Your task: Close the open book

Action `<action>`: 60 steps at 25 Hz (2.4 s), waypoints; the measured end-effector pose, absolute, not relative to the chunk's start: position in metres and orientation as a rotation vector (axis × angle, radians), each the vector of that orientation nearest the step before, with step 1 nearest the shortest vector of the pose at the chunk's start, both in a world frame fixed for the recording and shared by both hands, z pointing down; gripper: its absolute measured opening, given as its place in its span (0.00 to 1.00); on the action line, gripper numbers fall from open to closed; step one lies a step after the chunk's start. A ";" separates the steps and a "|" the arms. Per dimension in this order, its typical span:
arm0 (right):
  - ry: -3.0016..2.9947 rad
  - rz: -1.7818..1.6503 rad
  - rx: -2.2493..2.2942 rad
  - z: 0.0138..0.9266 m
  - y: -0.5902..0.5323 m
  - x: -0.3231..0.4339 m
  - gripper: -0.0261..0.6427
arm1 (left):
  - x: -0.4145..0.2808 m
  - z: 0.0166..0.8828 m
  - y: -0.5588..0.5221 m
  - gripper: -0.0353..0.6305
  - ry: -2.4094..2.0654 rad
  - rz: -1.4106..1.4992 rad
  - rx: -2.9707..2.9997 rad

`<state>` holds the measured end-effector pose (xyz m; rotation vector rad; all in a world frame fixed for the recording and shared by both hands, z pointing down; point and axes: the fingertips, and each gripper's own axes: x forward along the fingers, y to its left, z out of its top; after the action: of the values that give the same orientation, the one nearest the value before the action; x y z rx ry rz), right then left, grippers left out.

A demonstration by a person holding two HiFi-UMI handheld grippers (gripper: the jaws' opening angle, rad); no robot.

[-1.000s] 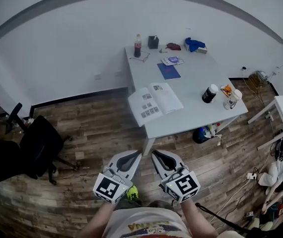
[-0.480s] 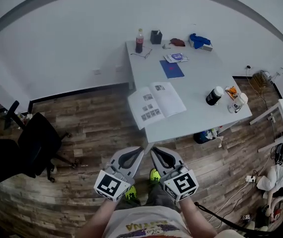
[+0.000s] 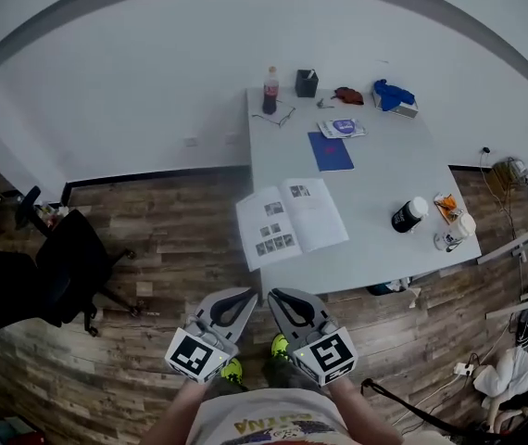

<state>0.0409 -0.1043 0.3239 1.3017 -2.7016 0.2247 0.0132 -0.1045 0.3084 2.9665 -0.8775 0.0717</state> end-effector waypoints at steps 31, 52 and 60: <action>-2.645 0.246 1.265 0.366 -0.211 0.127 0.08 | 0.089 0.366 -0.192 0.07 -0.962 -0.058 2.670; -2.579 0.306 1.015 0.505 -0.237 0.062 0.08 | 0.033 0.505 -0.231 0.07 -1.141 -0.055 2.550; -2.538 0.299 0.964 0.531 -0.240 0.063 0.08 | -0.004 0.590 -0.241 0.08 -1.210 0.038 2.435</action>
<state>0.0632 -0.2400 0.5315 0.9639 -2.5382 0.2993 -0.0035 -0.2406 0.5905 2.4350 -1.2099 0.0380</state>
